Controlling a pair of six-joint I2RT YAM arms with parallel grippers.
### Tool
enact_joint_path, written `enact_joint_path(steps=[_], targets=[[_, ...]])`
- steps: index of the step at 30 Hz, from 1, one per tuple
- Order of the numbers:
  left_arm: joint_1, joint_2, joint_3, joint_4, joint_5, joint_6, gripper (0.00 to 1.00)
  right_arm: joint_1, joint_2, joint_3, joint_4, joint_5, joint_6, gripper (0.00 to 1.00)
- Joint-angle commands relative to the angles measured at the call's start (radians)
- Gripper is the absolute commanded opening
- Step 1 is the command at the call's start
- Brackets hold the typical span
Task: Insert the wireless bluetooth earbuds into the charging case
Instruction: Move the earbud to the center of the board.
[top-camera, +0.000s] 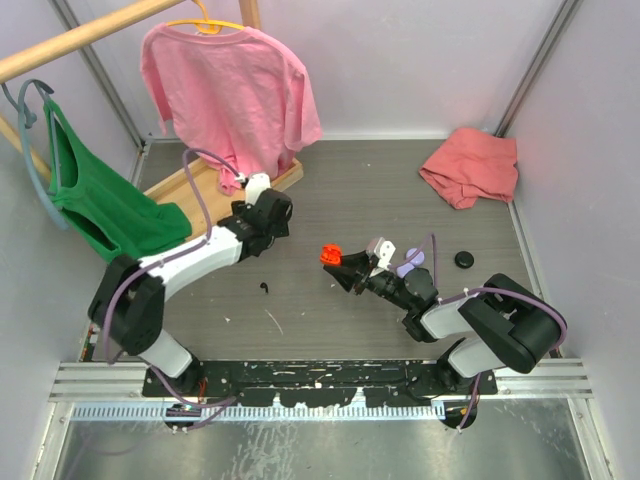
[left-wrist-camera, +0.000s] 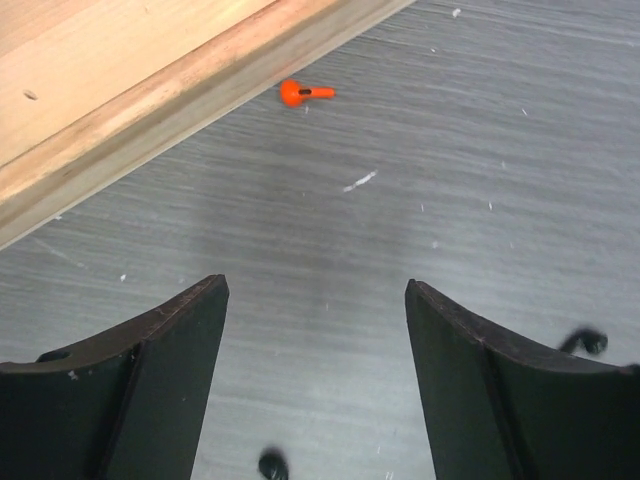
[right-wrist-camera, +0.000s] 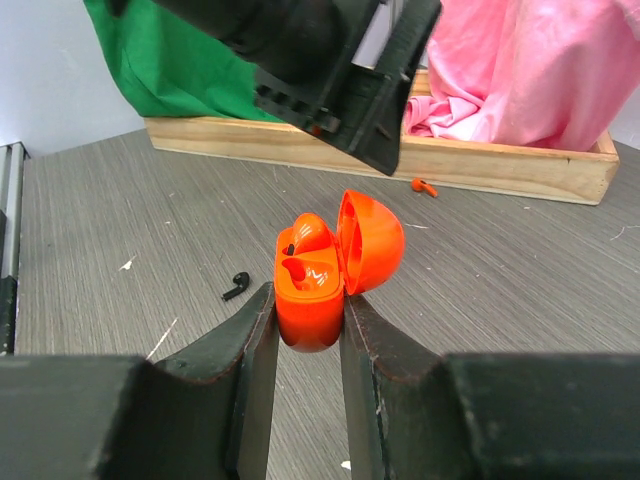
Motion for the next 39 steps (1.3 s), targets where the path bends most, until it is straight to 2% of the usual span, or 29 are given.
enact_joint_path(steps=[1, 6, 13, 18, 26, 39], targets=[[0.075, 0.120, 0.103, 0.080, 0.063, -0.059, 0.75, 0.001, -0.015, 0.011, 0.081, 0.010, -0.026, 0.01], [0.132, 0.269, 0.177, 0.092, 0.090, -0.129, 0.75, 0.001, -0.021, 0.011, 0.075, 0.009, -0.025, 0.01], [0.193, 0.405, 0.274, 0.086, 0.044, -0.204, 0.66, 0.001, -0.017, 0.012, 0.075, 0.007, -0.023, 0.01], [0.208, 0.457, 0.312, 0.106, 0.006, -0.210, 0.63, 0.000, -0.017, 0.013, 0.075, 0.004, -0.023, 0.01], [0.246, 0.532, 0.366, 0.114, 0.046, -0.218, 0.58, 0.000, -0.017, 0.014, 0.072, -0.003, -0.024, 0.01], [0.254, 0.534, 0.346, 0.041, 0.092, -0.226, 0.28, 0.000, -0.026, 0.019, 0.057, -0.013, -0.025, 0.01]])
